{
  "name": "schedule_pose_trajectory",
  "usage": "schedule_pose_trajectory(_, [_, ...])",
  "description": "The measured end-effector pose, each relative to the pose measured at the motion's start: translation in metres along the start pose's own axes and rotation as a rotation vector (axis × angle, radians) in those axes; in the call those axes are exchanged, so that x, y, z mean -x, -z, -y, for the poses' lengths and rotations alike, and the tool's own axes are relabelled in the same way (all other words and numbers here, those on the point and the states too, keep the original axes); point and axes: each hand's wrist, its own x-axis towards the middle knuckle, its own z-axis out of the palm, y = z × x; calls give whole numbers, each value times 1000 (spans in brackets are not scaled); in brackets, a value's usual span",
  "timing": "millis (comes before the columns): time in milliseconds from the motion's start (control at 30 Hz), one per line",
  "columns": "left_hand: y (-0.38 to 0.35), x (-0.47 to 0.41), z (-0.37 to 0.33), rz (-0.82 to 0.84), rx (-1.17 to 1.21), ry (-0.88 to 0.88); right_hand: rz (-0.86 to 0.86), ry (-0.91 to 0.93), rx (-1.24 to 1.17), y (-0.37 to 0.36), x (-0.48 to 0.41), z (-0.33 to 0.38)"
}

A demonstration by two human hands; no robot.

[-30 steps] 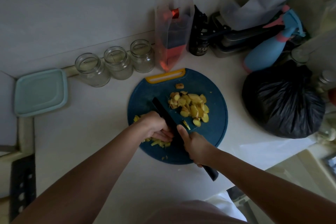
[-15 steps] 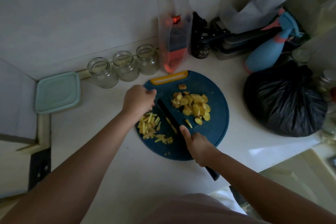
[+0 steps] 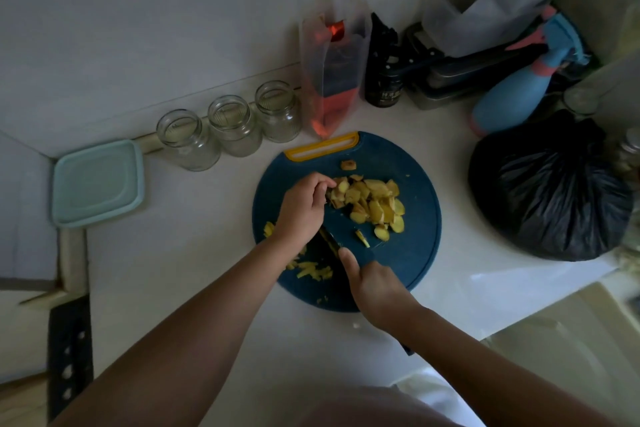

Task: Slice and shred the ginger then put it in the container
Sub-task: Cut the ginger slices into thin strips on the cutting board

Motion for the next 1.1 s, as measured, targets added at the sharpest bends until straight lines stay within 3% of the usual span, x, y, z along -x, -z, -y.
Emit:
schedule_pose_trajectory(333, [18, -31, 21, -11, -15, 58, -32, 80, 164, -12, -29, 31])
schedule_pose_trajectory(467, [19, -33, 19, -26, -15, 68, -29, 91, 102, -8, -22, 37])
schedule_pose_trajectory(833, [-17, 6, -7, 130, -1, 34, -27, -47, -73, -6, 26, -10])
schedule_pose_trajectory(967, [8, 10, -3, -17, 8, 80, -35, 13, -80, -1, 19, 12])
schedule_pose_trajectory(1100, [32, 18, 5, -86, -150, 160, -70, -44, -134, 3, -14, 31])
